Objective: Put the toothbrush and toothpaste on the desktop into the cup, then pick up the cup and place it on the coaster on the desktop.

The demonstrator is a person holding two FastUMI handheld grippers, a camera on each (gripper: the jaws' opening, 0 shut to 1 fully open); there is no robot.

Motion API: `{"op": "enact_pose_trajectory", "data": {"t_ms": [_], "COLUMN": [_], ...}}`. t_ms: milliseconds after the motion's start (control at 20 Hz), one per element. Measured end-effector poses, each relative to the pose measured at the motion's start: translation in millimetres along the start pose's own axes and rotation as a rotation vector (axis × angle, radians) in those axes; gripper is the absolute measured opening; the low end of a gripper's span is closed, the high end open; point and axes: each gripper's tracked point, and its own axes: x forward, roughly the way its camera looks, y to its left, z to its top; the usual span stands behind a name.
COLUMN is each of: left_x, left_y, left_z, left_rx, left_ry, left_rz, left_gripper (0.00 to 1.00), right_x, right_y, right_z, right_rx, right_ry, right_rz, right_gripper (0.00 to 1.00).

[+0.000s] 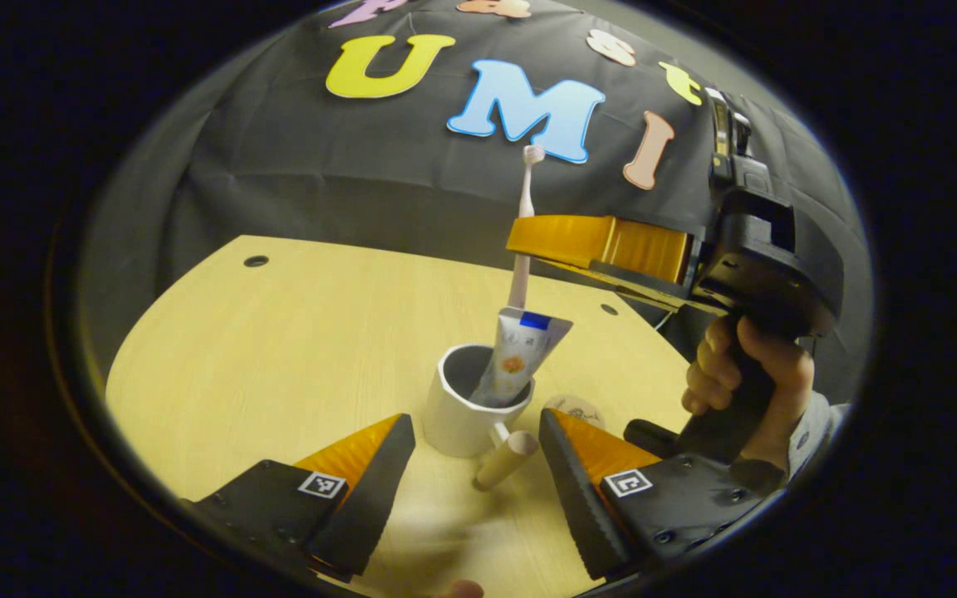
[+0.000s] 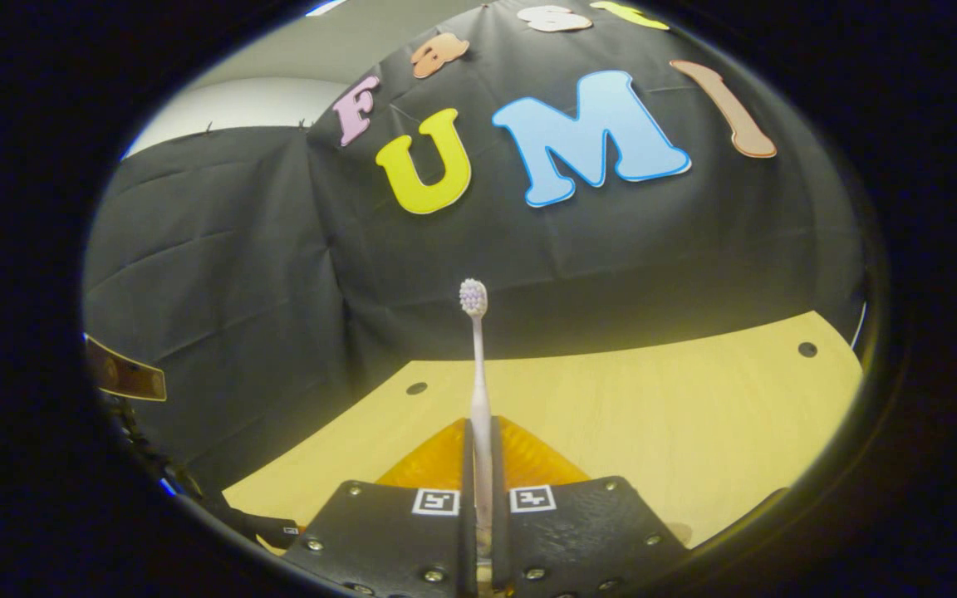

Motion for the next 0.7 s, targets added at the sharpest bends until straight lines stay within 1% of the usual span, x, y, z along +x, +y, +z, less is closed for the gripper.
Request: {"op": "enact_pose_trajectory", "data": {"t_ms": [50, 200, 250, 300, 350, 400, 450, 500, 550, 700], "left_x": [0, 1, 1, 3, 4, 6, 7, 8, 9, 12], "left_y": [-1, -3, -3, -4, -5, -4, -5, -5, -6, -10], "left_z": [0, -2, -2, -4, -6, -6, -7, -7, -7, -10], "left_rx": [-0.006, -0.009, -0.014, -0.019, -0.022, -0.024, -0.026, -0.028, -0.029, -0.026], "left_ry": [0.002, 0.007, 0.010, 0.017, 0.023, 0.027, 0.031, 0.034, 0.037, 0.058], "left_rz": [-0.004, -0.007, -0.010, -0.011, -0.012, -0.011, -0.010, -0.010, -0.009, -0.009], "left_gripper": [0.94, 0.94, 0.94, 0.97, 1.00, 0.97, 0.94, 0.94, 0.94, 0.94], "right_x": [-1, -4, -7, -8, -12, -13, -15, -20, -24, -35], "right_y": [1, 6, 8, 8, 9, 9, 8, 6, 5, -3], "right_z": [-5, -20, -22, -25, -25, -25, -25, -23, -20, -5], "right_rx": [0.001, 0.003, -0.003, -0.015, -0.028, -0.038, -0.046, -0.049, -0.050, -0.041], "right_ry": [0.017, 0.084, 0.098, 0.106, 0.108, 0.107, 0.107, 0.105, 0.100, 0.071], "right_rz": [0.004, 0.027, 0.033, 0.029, 0.025, 0.025, 0.013, 0.002, -0.008, -0.042], "right_gripper": [0.08, 0.11, 0.26, 0.34, 0.54, 0.60, 0.75, 0.79, 0.90, 0.90]}}
